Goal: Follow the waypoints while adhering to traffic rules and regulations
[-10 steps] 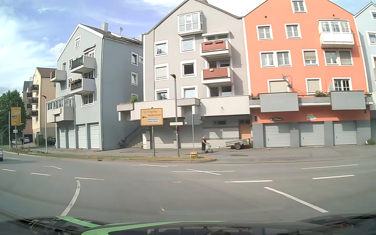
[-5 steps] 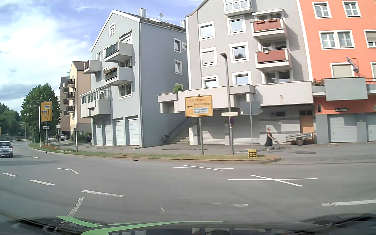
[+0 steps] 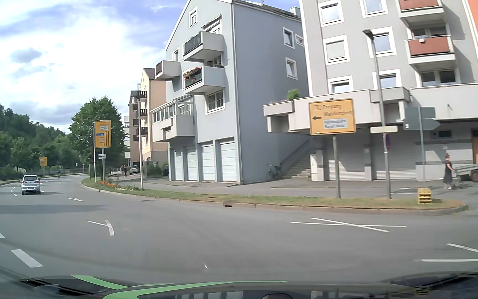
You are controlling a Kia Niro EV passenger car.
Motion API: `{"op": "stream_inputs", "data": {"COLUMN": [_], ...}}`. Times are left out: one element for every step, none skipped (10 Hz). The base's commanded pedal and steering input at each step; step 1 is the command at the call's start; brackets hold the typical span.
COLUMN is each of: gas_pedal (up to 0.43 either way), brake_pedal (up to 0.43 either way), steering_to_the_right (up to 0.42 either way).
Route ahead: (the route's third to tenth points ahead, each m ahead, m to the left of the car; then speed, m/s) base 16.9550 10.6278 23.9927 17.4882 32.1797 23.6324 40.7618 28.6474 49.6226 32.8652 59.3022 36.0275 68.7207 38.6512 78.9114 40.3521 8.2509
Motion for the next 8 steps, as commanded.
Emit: {"op": "stream_inputs", "data": {"gas_pedal": [0.157, 0.157, 0.157, 0.177, 0.189, 0.189, 0.197, 0.197], "brake_pedal": [0.000, 0.000, 0.000, 0.000, 0.000, 0.000, 0.000, 0.000], "steering_to_the_right": [-0.219, -0.219, -0.219, -0.219, -0.219, -0.217, -0.213, -0.206]}}
